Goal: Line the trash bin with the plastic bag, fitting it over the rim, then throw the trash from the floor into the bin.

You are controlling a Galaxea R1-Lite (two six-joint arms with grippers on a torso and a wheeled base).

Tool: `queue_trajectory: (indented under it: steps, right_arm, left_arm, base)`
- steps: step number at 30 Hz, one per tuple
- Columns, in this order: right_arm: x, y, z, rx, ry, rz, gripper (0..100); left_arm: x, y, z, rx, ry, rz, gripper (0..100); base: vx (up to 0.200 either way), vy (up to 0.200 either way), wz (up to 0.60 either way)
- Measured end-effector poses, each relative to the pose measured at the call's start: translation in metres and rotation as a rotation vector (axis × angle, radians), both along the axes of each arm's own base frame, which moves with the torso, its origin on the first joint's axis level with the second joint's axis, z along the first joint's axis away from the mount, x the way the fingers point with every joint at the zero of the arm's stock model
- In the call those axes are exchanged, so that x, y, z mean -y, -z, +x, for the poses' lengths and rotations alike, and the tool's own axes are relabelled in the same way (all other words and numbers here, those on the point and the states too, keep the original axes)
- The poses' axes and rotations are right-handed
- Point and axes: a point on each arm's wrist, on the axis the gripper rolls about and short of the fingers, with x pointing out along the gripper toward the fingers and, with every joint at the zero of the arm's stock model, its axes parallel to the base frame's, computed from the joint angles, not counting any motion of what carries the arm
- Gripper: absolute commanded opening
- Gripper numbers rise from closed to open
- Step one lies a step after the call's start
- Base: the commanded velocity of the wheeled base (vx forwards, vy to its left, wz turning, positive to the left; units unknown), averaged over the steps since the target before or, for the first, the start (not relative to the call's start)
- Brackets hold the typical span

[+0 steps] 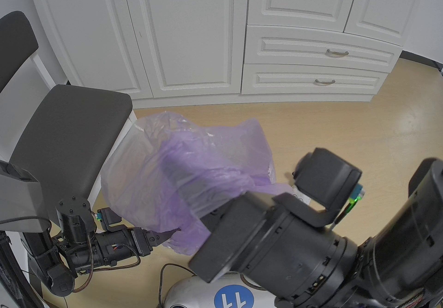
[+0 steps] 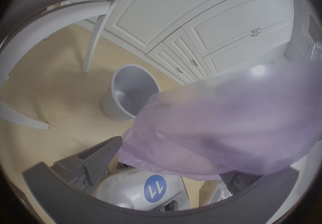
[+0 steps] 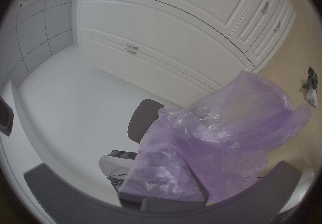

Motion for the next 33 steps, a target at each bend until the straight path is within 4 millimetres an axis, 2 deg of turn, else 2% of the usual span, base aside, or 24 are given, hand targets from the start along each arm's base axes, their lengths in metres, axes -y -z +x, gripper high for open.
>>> queue_trajectory:
  steps: [7,21,33]
  right_arm:
    - [0.0,-0.002,-0.002,0.007,-0.002,0.008,0]
    - [0.025,-0.035,-0.008,0.083,0.029,0.078,0]
    - [0.028,-0.038,-0.011,0.085,0.017,0.091,0]
  left_arm:
    - [0.002,0.006,0.002,-0.018,0.005,0.012,100]
    - [0.004,0.021,0.008,-0.066,0.002,0.035,100]
    - [0.003,0.019,0.01,-0.065,-0.016,0.021,100]
  base:
    - [0.0,0.0,0.0]
    - [0.0,0.0,0.0]
    - [0.0,0.0,0.0]
